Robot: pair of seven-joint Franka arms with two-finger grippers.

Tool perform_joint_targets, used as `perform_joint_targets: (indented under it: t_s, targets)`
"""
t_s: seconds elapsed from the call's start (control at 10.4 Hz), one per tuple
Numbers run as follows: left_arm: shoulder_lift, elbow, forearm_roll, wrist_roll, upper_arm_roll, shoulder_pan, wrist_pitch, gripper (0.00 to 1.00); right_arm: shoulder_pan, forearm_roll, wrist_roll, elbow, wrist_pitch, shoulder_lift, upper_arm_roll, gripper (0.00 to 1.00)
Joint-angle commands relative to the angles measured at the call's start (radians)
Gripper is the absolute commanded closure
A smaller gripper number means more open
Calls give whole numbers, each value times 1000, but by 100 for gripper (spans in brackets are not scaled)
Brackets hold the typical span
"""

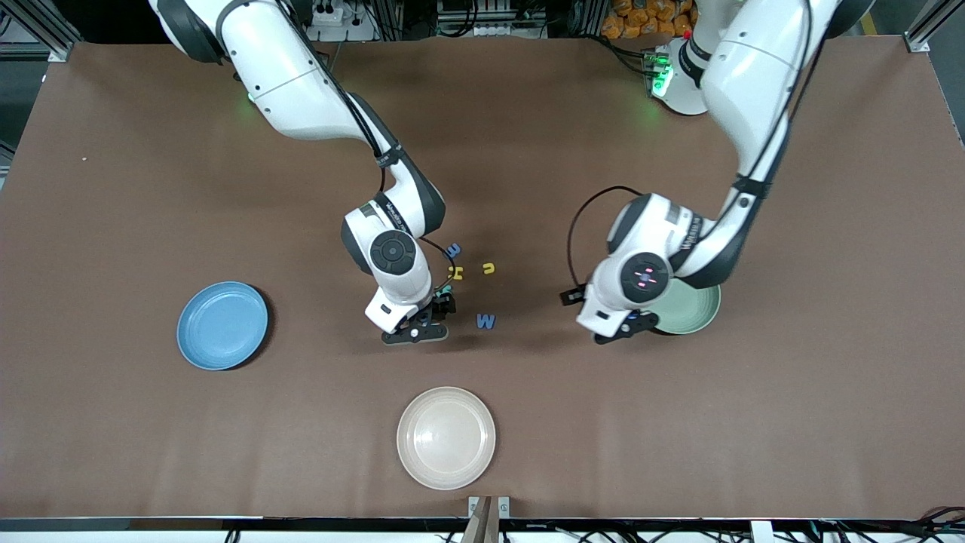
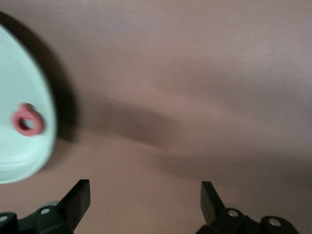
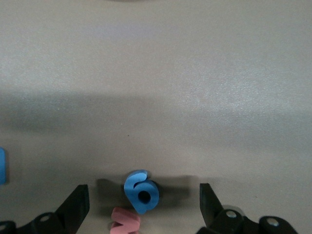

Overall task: Sort upper and lower case letters into plates
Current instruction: 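Carry the blue e to the blue plate while the left gripper reaches blue M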

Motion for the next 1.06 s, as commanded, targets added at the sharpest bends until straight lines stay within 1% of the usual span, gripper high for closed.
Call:
perform_joint_targets:
  t_s: [0.0, 0.1, 0.19, 0.29, 0.38, 0.48, 0.67, 0.77, 0.96]
  targets:
    - [60, 48, -21, -80, 8, -33, 73, 0, 2, -12, -16, -15, 8, -9, -1, 3]
    - [70, 50, -19, -132, 10, -52, 101, 0, 0, -12, -21, -17, 13, -9, 0, 34]
    - [76, 50, -19, -195, 11, -68, 124, 0, 2, -12, -22, -17, 24, -9, -1, 69]
    - [77, 53, -18, -231, 11, -82, 136, 0, 2, -12, -22, -27, 47, -7, 0, 89]
    - [80, 54, -11, -236, 14, -102, 142, 0, 2, -12, -22, -49, 86, -7, -1, 92]
    - [81, 65, -8, -231, 31, -143, 143, 0, 2, -15, -27, -63, 113, -7, -1, 100]
    - [92, 93, -8, -236, 57, -206, 143, 0, -3, -15, -47, -63, 113, -9, -1, 100]
    - [99, 111, -11, -283, 69, -230, 143, 0, -4, -17, -48, -61, 111, -10, -1, 100]
    - [100, 136, -13, -393, 71, -266, 144, 0, -12, -17, -56, -60, 101, -30, -1, 100]
